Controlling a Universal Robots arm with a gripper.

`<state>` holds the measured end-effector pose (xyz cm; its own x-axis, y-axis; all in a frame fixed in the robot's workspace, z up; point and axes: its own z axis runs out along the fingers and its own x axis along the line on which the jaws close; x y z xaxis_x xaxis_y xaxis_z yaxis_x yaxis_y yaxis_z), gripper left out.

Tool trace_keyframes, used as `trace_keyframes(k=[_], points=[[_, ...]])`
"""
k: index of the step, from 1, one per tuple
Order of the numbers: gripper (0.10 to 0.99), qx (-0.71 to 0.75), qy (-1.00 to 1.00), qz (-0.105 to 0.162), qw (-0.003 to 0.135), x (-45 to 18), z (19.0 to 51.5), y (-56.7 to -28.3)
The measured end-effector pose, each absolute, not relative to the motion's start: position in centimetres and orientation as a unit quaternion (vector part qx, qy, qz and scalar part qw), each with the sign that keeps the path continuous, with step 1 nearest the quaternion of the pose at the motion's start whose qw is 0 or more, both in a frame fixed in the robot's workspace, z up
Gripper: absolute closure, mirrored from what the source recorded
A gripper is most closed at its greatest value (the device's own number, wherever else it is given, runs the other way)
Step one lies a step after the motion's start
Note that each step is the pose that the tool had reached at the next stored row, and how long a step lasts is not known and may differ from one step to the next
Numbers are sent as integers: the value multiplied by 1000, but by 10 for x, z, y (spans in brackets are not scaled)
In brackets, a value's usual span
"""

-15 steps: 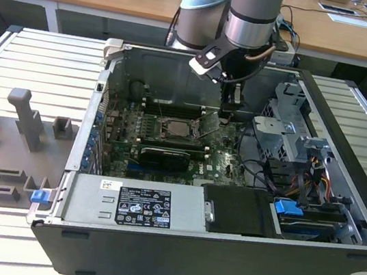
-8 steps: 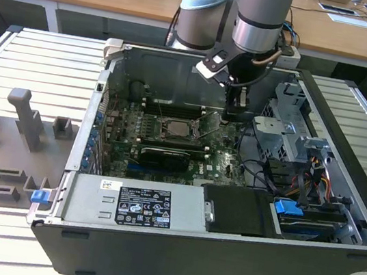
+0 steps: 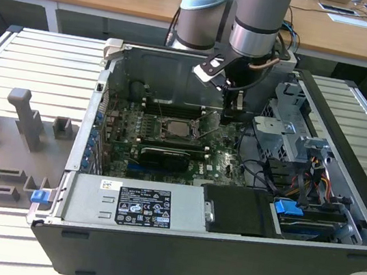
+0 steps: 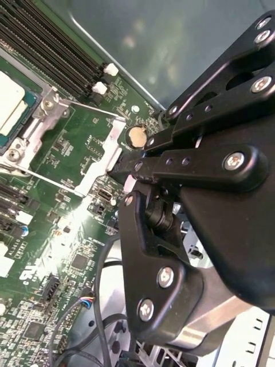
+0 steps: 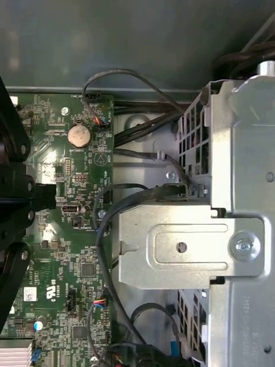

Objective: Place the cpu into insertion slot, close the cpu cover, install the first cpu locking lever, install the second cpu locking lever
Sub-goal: 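Close the cpu cover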

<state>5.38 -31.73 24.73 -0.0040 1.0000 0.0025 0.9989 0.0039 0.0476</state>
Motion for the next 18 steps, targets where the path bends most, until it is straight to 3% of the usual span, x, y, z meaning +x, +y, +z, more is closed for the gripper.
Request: trace_keyframes(k=[18], points=[[980, 706, 708, 18, 16, 48, 247, -317]])
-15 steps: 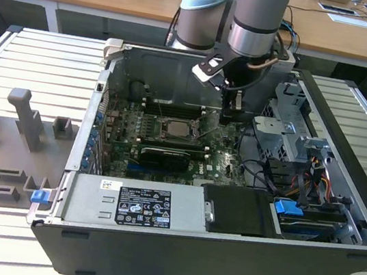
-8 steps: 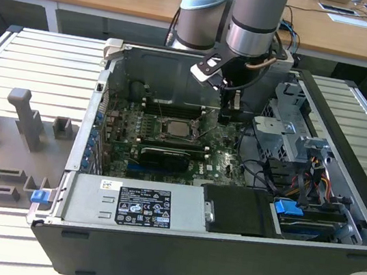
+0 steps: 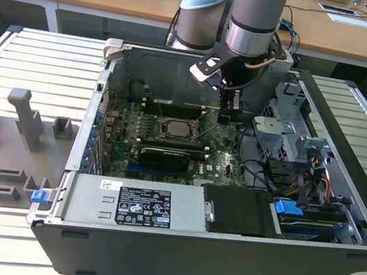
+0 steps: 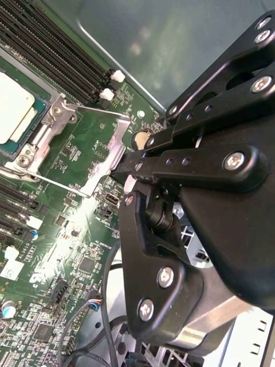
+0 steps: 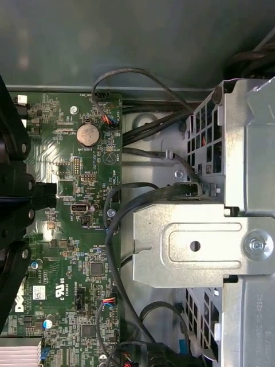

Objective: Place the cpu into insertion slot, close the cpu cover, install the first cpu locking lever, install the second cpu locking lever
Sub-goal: 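Close the cpu cover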

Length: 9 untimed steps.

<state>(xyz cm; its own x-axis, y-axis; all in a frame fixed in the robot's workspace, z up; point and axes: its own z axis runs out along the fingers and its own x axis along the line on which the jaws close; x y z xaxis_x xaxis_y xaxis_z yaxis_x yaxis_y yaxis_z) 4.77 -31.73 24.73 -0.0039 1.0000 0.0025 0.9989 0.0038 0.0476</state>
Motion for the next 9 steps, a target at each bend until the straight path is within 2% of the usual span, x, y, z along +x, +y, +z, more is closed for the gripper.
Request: trace_keyframes(k=[9], points=[[980, 706, 708, 18, 16, 45, 247, -317]])
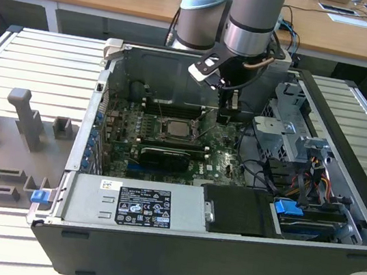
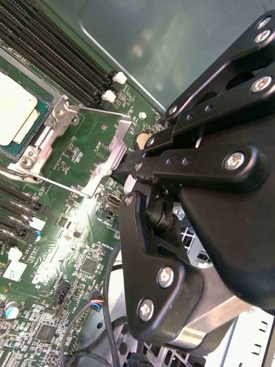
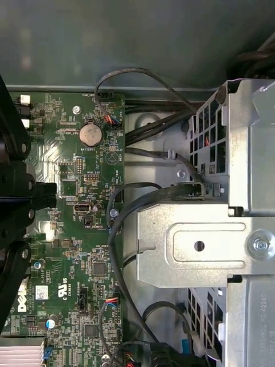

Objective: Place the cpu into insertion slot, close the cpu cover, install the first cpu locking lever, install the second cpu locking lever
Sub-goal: 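Close the cpu cover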

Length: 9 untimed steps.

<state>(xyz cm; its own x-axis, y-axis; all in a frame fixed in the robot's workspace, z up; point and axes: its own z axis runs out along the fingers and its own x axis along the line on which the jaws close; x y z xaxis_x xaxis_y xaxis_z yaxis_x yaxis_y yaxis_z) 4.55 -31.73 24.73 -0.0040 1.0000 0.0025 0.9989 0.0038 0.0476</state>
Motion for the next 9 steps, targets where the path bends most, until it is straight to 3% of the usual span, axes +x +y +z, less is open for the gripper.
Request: trace_keyframes(k=[9], points=[[980, 706, 708, 18, 16, 41, 247, -317]])
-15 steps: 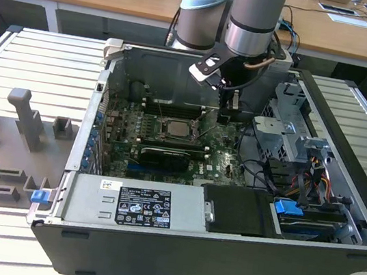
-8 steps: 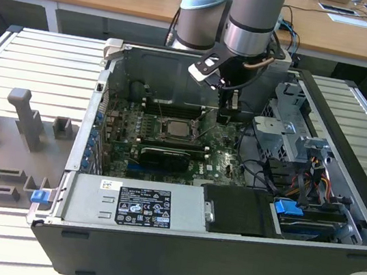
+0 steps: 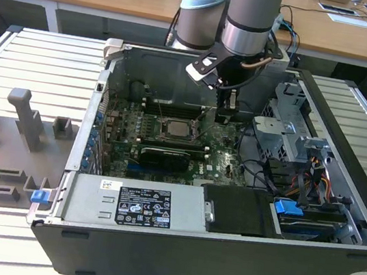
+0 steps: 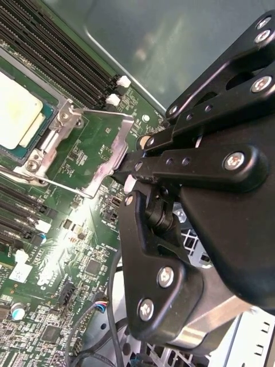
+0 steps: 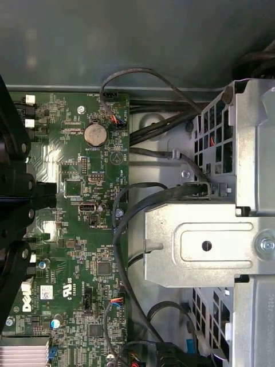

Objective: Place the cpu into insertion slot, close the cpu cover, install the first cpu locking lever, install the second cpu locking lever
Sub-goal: 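Close the cpu cover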

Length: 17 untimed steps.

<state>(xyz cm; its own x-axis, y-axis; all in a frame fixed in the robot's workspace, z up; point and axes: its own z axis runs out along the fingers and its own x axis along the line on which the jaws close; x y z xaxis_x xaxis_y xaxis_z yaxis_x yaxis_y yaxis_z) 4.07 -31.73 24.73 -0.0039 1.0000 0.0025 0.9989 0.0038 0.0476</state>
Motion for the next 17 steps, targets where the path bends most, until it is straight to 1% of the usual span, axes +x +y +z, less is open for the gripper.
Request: trace_keyframes(k=[17], points=[[980, 706, 708, 18, 16, 15, 247, -317]])
